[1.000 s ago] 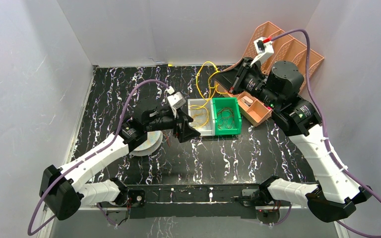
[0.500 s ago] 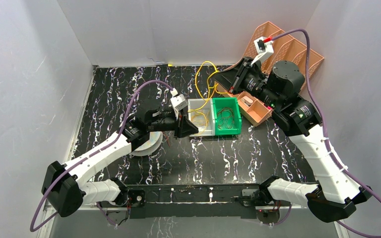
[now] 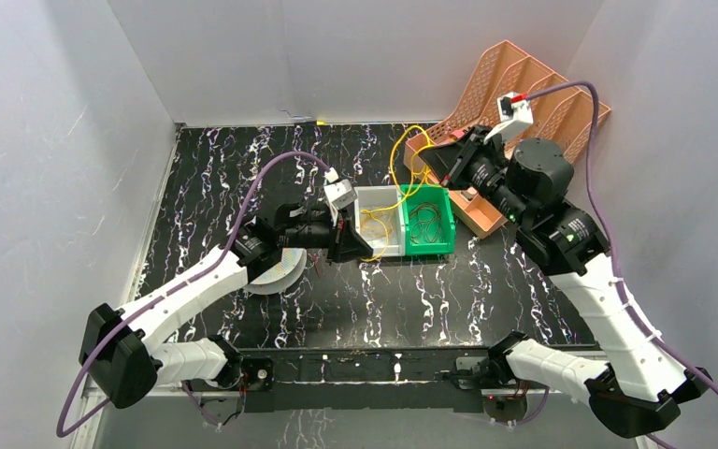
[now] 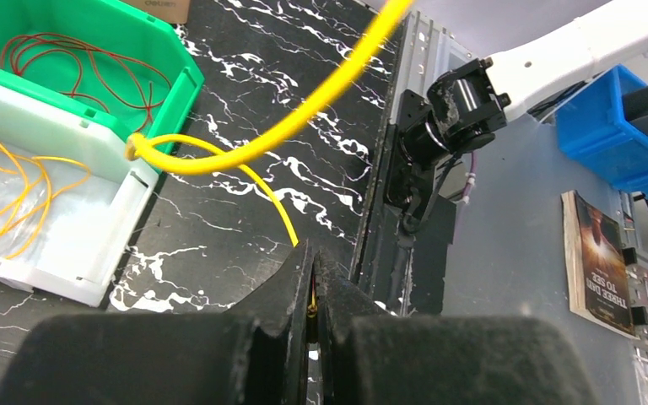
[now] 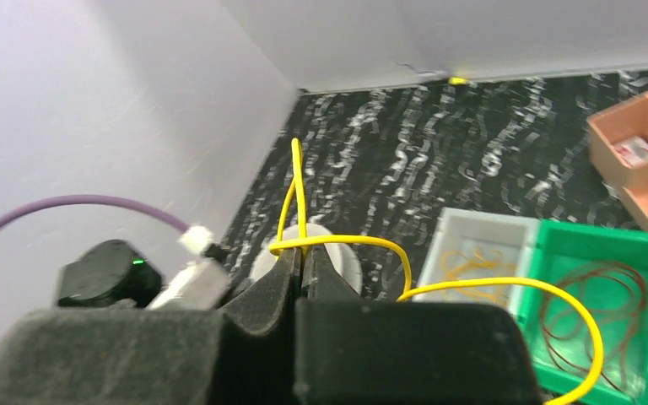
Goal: Wrap the cables
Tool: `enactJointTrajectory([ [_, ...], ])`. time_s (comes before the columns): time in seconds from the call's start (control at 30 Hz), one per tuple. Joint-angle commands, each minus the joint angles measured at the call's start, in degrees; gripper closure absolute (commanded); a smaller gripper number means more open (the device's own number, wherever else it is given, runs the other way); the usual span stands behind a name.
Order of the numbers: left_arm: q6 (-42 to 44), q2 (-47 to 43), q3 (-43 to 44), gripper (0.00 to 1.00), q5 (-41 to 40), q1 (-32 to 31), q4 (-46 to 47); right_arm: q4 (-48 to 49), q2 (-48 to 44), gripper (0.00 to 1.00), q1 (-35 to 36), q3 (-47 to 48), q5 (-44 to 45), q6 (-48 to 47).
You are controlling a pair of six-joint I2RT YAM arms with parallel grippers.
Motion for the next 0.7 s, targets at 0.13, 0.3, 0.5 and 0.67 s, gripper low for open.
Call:
enactJointTrajectory([
  [0.13,1.35,-2.75,3.48,1.00,6.76,-0.19,-7.84,-1.41,-4.01,1.00,-0.09,-8.58,16.58,-1.08],
  [0.3,3.29,-4.03,4.66,1.00,10.11,-0.23,-13.67,-4.93,-6.08,1.00,-0.10,-15.53,18.74,1.42],
  [0.5,4.93,-5.81,5.93,1.00,13.41,-0.27,-19.10,-9.15,-9.21,1.00,-0.09,-23.98,19.33,6.59],
  [0.67,4.31,-7.28,6.23,1.00,16.09,-0.32,-20.49,-12.88,-11.06,0.97,-0.11,-28.93,18.07,8.82],
])
